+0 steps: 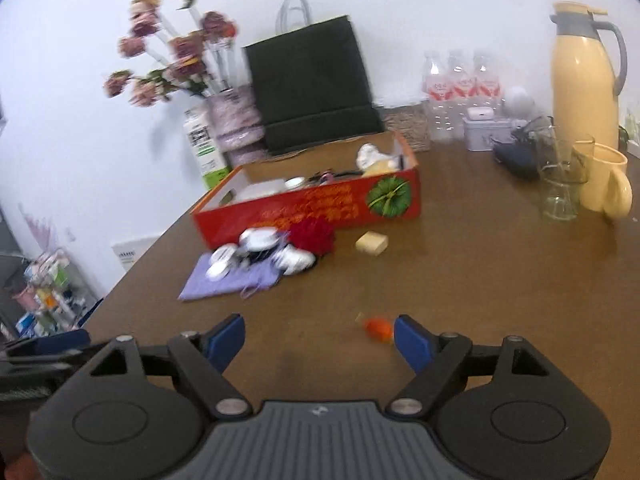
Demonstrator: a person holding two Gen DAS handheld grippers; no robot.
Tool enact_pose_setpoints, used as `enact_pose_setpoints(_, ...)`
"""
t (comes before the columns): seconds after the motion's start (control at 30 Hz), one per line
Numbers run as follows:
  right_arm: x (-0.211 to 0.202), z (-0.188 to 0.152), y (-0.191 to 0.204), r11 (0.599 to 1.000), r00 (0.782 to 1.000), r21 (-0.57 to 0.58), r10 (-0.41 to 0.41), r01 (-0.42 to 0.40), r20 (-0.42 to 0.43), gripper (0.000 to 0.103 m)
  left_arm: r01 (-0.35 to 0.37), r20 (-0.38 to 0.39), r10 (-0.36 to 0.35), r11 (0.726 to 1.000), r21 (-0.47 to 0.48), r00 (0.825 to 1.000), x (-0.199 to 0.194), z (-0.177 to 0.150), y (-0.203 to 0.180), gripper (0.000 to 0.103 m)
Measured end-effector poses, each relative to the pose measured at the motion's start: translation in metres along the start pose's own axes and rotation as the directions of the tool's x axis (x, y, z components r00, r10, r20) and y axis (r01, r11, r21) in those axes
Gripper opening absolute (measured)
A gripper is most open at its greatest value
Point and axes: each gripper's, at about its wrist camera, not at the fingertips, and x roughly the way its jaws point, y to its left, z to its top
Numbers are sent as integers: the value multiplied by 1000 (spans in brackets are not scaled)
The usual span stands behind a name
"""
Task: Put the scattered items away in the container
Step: 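Move both tools back toward the purple cloth items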
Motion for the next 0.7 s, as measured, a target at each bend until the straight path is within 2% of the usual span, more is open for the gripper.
enact_pose_setpoints(0.1,-9,-31,18,993,999,-113,-41,42,15,81,-33,-34,33,999,22,999,-3,-25,3,99)
enact_pose_setpoints(0.2,-12,-50,32,985,1000,-173,-29,27,-5,81,-57,-30,58,998,19,998,-6,-33,6,99)
enact_pose_setpoints(0.4,-23,-66,37,984,1000,-177,-21,20,-4,81,-46,-20,46,999,23,999,-8,-29,3,98)
enact_pose_setpoints(0.57,-24,-69,36,983,999,-177,-35,36,9,81,-35,-58,38,998,52,998,-1,-37,-4,97)
enact_pose_setpoints(0.7,-18,-68,34,986,1000,-165,-22,22,1,81,-35,-68,40,996,79,997,5,-39,-5,90)
